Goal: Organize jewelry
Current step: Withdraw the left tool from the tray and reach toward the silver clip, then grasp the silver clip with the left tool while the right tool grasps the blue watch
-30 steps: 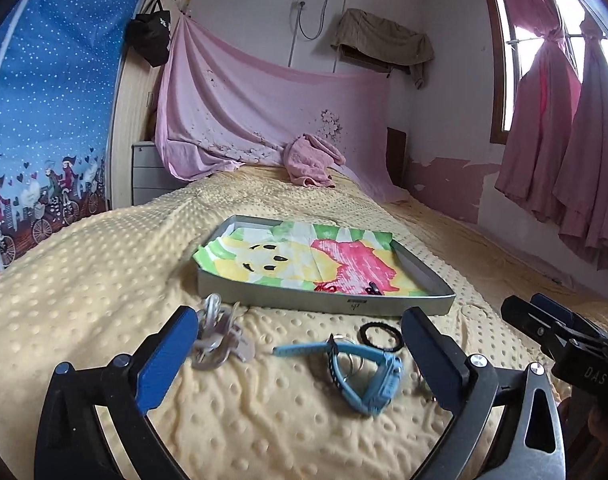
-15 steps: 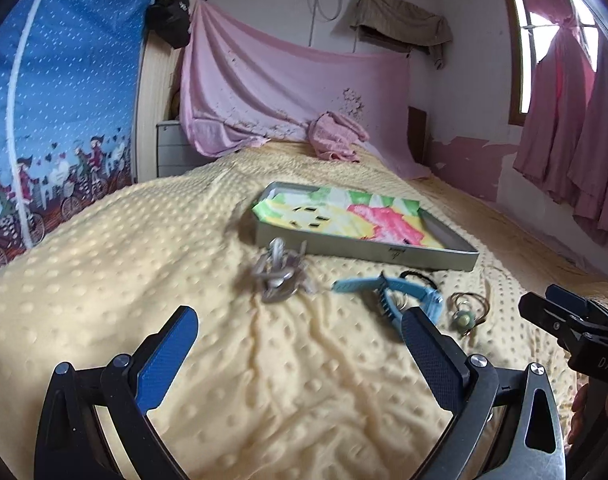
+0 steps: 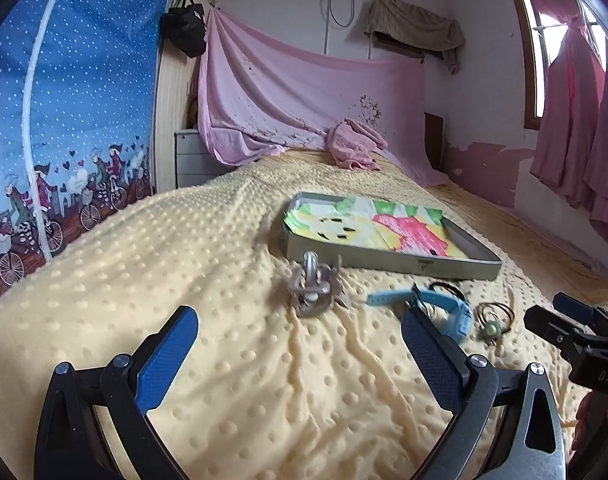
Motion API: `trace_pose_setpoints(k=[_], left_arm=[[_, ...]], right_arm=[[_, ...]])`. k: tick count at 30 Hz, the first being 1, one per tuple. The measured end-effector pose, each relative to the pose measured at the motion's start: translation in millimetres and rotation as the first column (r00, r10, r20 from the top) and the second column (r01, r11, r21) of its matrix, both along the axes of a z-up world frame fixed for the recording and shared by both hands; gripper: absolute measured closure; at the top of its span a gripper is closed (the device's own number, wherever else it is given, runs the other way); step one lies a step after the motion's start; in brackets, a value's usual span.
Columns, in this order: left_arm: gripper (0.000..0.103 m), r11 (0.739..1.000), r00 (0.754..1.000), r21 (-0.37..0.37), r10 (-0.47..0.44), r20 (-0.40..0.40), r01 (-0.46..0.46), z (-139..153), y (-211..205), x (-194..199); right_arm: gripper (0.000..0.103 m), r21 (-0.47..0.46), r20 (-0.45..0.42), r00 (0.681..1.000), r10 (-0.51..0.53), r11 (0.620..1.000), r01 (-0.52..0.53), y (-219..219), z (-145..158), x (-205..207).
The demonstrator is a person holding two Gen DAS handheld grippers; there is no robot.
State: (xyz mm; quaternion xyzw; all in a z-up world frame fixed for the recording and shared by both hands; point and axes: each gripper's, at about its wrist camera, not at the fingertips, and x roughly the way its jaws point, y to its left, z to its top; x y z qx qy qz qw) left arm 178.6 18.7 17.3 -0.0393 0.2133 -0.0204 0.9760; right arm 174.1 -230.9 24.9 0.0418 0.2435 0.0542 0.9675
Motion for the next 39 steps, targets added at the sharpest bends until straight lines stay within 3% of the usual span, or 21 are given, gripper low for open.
trace_pose_setpoints(k=[10, 16, 18, 19, 20, 25, 32, 37, 39], left_arm=[[0.0, 0.997, 0.997, -0.044, 0.066, 0.037, -0.064, 1.5, 11.8, 27.9], [0.001, 0.997, 0.998, -0.063, 0.047, 0.032, -0.045, -4.6, 11.9, 45.4], [0.001, 0.998, 1.0, -0.055, 0.025, 0.019, -0.024, -7.9, 8.2, 52.8], [0.002, 0.999, 1.0, -0.051, 0.015, 0.011, -0.014, -9.7, 6.2, 56.2], [0.007, 0.999, 1.0, -0.048, 0.005, 0.002, -0.005, -11.0, 4.2, 59.4], [0.023, 0.998, 0.997, -0.043, -0.041, -0.073, 0.038, -21.3, -3.9, 78.6], [0.034, 0.996, 0.99, -0.087, -0.048, -0.132, 0.036, -29.8, -1.5, 95.3], [0.048, 0.989, 0.985, -0.139, -0.069, -0.161, 0.047, -35.4, 1.3, 104.6], [0.059, 0.987, 0.985, -0.149, -0.082, -0.153, 0.059, -35.2, 0.4, 104.3]], right_arm=[[0.011, -0.009, 0.05, 0.999, 0.021, 1.0, -0.02, 10.3, -2.0, 23.8], [0.011, 0.006, 0.006, 0.999, 0.05, 0.999, -0.05, 13.7, -12.0, 41.9], [0.021, 0.011, -0.015, 0.998, 0.065, 0.998, -0.065, 14.8, -17.1, 45.7], [0.033, 0.013, -0.028, 0.997, 0.072, 0.997, -0.072, 15.6, -19.3, 47.6], [0.04, 0.015, -0.043, 0.996, 0.082, 0.997, -0.081, 16.5, -22.2, 49.8], [0.05, 0.024, -0.091, 0.988, 0.125, 0.992, -0.123, 22.6, -32.2, 56.3], [0.051, 0.05, -0.15, 0.977, 0.151, 0.988, -0.145, 27.3, -43.5, 66.5], [0.058, 0.096, -0.18, 0.97, 0.162, 0.984, -0.147, 25.3, -51.6, 74.3], [0.06, 0.1, -0.181, 0.969, 0.166, 0.984, -0.15, 26.0, -52.3, 74.9]])
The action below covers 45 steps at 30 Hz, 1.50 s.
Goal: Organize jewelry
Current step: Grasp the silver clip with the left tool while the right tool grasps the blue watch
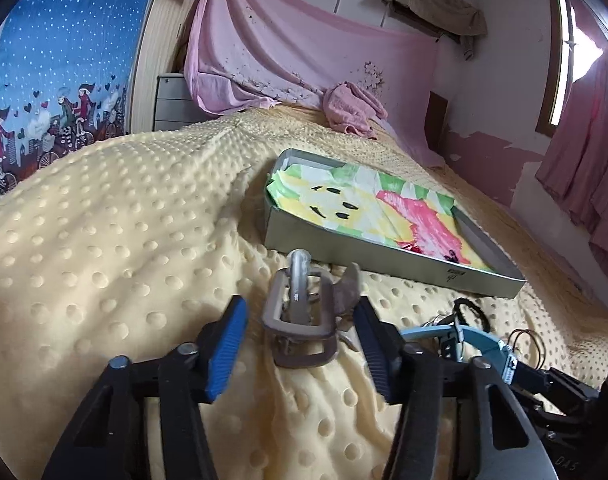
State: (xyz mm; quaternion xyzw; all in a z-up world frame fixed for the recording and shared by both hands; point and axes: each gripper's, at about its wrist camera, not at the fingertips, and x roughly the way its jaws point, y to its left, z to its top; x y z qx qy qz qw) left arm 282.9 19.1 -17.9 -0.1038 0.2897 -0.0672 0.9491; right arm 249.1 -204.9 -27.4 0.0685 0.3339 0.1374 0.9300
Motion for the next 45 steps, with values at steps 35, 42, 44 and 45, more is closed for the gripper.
trace_pose_setpoints(k=[35, 42, 44, 45], left_arm=[[0.059, 0.999, 0.992, 0.018, -0.051, 0.114, 0.05, 13.1, -10.1, -37.8], [0.059, 0.999, 0.99, 0.015, -0.05, 0.134, 0.048, 18.4, -10.5, -41.3], [0.059, 0.998, 0.988, 0.013, -0.057, 0.142, 0.056, 21.6, -11.1, -44.3], [0.059, 0.998, 0.988, 0.01, -0.062, 0.145, 0.061, 23.4, -11.8, -45.7]], right_arm=[[0.057, 0.139, -0.114, 0.993, 0.028, 0.99, -0.012, 6.5, -13.9, 51.9], [0.059, 0.185, -0.116, 0.993, 0.014, 0.983, 0.007, 5.7, -18.5, 54.9], [0.06, 0.186, -0.1, 0.995, 0.006, 0.983, 0.013, 4.8, -16.5, 49.7], [0.063, 0.185, -0.09, 0.996, 0.001, 0.983, 0.016, 3.9, -14.9, 46.9]])
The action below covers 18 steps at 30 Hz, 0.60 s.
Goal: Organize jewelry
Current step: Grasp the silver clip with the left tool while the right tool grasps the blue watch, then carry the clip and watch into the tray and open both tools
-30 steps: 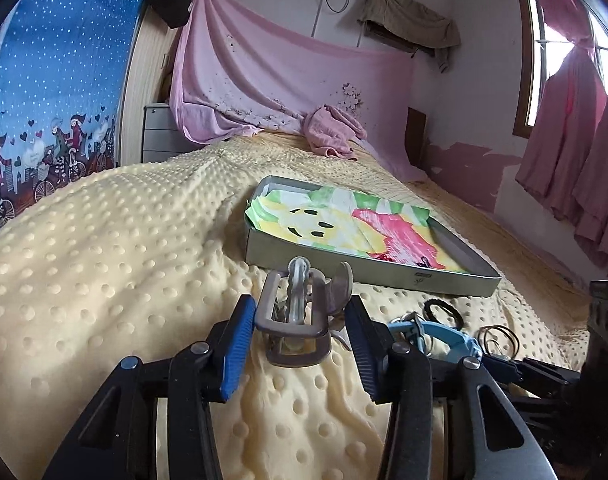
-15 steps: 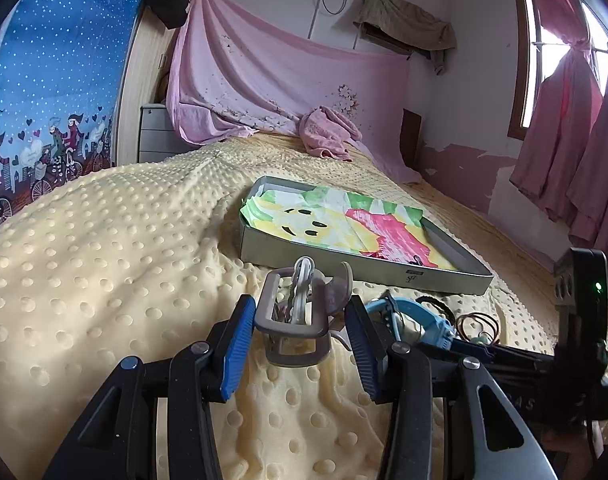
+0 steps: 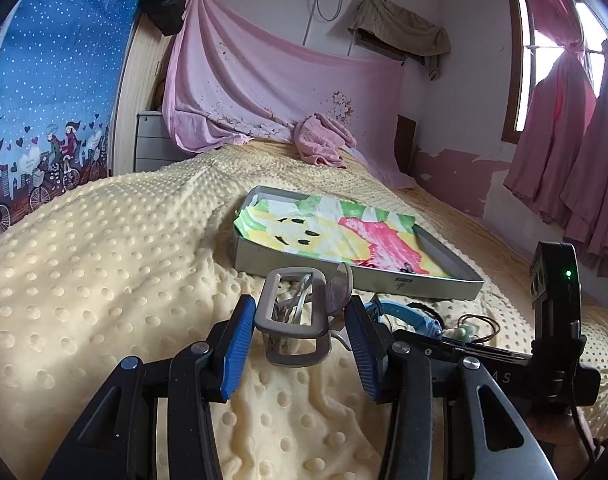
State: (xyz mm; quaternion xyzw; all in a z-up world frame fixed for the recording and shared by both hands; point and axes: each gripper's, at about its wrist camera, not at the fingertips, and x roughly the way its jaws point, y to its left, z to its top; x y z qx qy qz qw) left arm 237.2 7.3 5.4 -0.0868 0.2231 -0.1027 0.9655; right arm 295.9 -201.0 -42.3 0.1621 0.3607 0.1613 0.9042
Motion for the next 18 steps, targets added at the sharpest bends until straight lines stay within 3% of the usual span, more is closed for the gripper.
trace_pose_setpoints(k=[9, 18], left_arm=[[0.059, 0.999, 0.998, 0.006, -0.051, 0.028, 0.05, 15.1, -12.5, -3.7], [0.059, 0.996, 0.996, -0.042, -0.08, 0.046, 0.082, 31.0, -11.4, 7.1]], right_arm=[[0.067, 0.031, 0.075, 0.996, -0.044, 0.999, 0.042, -17.2, 19.5, -17.1], [0.067, -0.01, 0.162, 0.983, -0.087, 0.996, 0.09, -31.4, 43.4, -26.9]])
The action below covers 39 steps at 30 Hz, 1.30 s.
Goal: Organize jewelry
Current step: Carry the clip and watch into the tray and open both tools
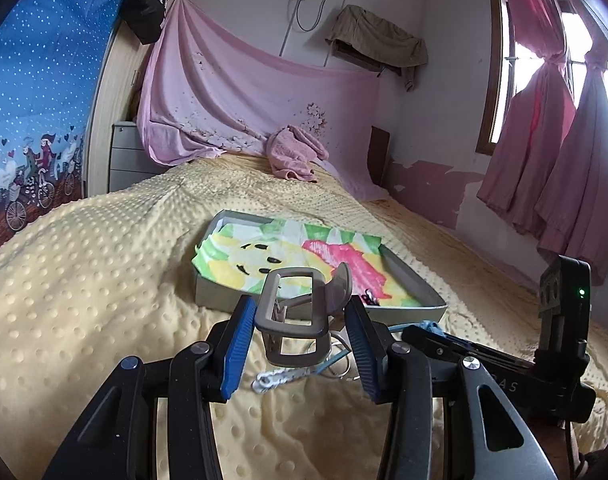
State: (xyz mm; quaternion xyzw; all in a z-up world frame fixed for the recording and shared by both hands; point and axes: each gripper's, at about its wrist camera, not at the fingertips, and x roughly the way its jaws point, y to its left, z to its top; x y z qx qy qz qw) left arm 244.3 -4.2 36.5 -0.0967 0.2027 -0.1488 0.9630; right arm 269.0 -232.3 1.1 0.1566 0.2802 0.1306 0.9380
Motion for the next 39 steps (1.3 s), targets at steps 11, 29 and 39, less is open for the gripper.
trace_pose_setpoints(k=[11, 29, 39], left_arm=[[0.059, 1.0, 1.0, 0.005, 0.008, 0.01, -0.008, 14.9, -17.4, 54.9], [0.059, 0.999, 0.974, 0.048, -0.008, -0.225, 0.019, -37.5, -62.0, 144.8], [0.034, 0.999, 0.985, 0.021, 0.041, -0.165, -0.039, -31.5, -51.3, 122.0]], right_arm=[[0.067, 0.003, 0.076, 0.993, -0.096, 0.995, 0.096, -39.3, 35.9, 35.2], [0.067, -0.027, -0.139, 0.982, -0.128, 0.992, 0.126, -60.9, -19.6, 129.7], [0.049, -0.052, -0.093, 0.988, -0.12, 0.992, 0.116, -63.9, -10.9, 110.4]])
